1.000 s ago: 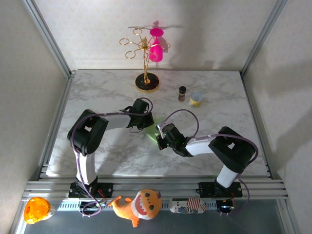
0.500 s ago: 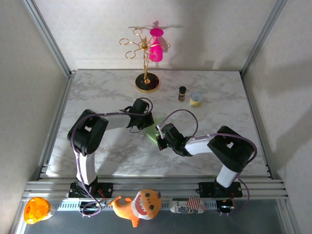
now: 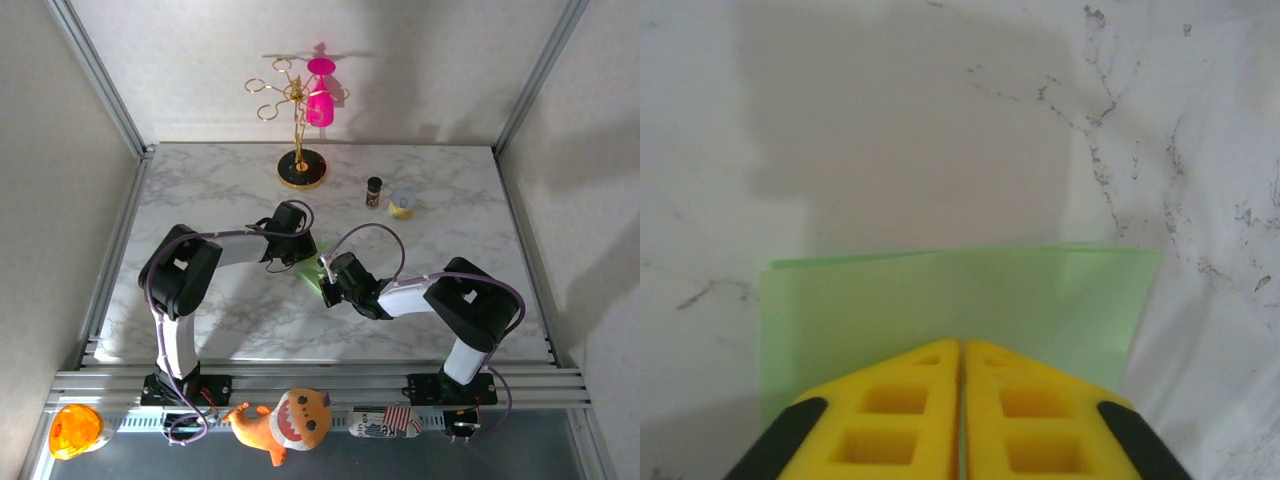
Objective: Fold a paper plane with a square sheet of paper (pick it up from the middle)
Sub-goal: Third fold the triangle at the center of the table.
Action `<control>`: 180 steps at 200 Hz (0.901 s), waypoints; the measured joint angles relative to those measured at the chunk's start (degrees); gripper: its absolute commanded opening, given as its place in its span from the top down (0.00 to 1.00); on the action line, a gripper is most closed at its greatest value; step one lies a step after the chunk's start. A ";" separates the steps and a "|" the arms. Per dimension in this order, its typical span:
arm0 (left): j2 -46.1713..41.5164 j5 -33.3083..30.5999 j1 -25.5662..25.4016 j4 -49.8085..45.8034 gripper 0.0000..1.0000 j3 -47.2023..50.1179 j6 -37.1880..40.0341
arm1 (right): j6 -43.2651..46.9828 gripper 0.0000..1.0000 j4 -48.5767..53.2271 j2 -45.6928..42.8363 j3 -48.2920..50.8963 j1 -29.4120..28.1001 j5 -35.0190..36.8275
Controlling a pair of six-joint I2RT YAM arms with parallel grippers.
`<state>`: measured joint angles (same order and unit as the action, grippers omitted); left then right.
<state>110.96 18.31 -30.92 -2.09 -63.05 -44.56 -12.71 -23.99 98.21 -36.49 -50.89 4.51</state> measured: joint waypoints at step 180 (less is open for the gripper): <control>-15.78 6.75 -3.30 18.21 0.90 22.91 -19.67 | 0.00 0.95 0.04 0.00 0.00 0.02 -0.20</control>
<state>95.18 25.06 -34.22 16.12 -40.14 -64.23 -12.71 -23.94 98.21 -36.49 -50.87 4.32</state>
